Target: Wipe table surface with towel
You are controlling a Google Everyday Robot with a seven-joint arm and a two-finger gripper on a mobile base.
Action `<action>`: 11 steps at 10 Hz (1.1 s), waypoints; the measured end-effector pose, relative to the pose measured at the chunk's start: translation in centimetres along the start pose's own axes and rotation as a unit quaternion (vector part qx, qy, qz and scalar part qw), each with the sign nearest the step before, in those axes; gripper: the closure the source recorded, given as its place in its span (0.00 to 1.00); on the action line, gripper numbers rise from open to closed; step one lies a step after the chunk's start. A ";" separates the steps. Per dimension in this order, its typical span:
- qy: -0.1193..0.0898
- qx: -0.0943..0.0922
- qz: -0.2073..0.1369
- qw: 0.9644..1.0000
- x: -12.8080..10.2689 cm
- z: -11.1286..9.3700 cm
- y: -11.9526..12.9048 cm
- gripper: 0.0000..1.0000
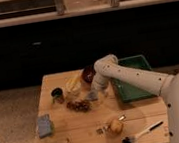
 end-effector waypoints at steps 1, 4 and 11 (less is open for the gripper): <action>-0.001 -0.001 -0.003 1.000 -0.2 0.1 0.0 0.20; -0.008 -0.006 -0.010 1.000 0.1 0.9 0.3 0.20; -0.021 -0.018 -0.024 0.999 0.5 2.4 -0.5 0.20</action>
